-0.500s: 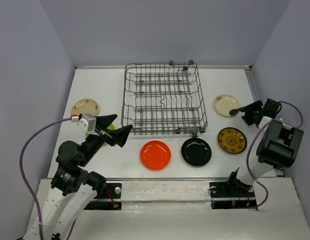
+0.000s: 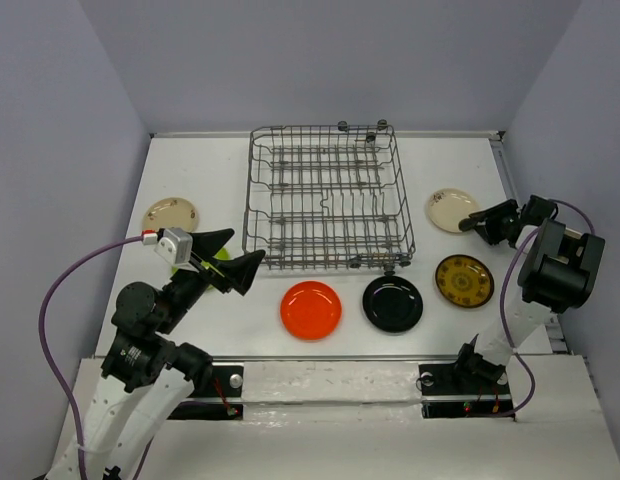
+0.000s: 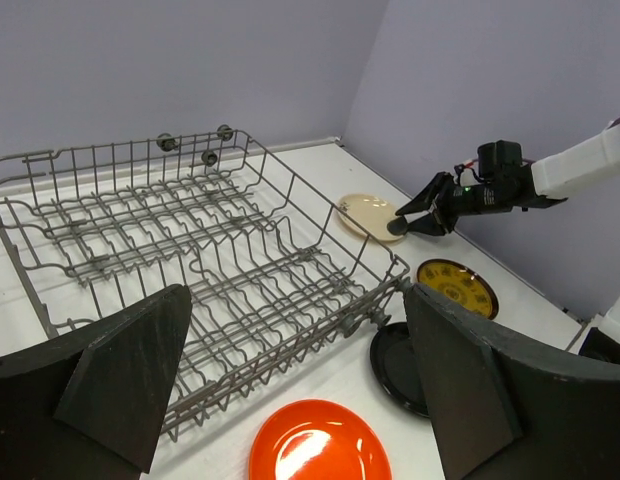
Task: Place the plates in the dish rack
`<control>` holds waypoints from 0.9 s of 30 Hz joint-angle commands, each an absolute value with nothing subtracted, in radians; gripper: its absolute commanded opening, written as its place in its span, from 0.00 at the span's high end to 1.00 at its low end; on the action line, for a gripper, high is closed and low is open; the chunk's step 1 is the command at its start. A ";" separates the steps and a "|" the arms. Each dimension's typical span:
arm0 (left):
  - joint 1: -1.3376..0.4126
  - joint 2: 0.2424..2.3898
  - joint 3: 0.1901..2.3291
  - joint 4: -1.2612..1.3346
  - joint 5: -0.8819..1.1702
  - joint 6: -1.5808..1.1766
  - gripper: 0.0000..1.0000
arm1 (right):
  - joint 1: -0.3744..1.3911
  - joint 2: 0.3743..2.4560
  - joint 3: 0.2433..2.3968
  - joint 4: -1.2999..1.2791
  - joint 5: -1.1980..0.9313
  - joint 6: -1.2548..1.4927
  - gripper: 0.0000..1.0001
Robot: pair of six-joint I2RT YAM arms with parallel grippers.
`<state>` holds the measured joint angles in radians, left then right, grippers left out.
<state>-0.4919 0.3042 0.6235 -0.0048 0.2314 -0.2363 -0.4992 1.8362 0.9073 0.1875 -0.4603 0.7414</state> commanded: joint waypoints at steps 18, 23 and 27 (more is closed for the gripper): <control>-0.483 0.368 0.670 0.012 0.225 -0.216 0.01 | -0.272 1.472 1.047 0.022 0.102 0.593 0.93; -0.482 0.370 0.670 0.009 0.215 -0.221 0.01 | -0.082 1.390 1.233 -0.150 0.426 0.425 0.93; -0.480 0.373 0.670 0.006 0.201 -0.225 0.01 | 0.127 1.451 1.469 -0.236 0.711 0.177 0.93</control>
<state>-0.4866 0.3637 0.6235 -0.0204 0.2192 -0.2329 -0.0090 1.4063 1.3006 -0.1246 0.3367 0.4408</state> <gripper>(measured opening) 0.990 0.099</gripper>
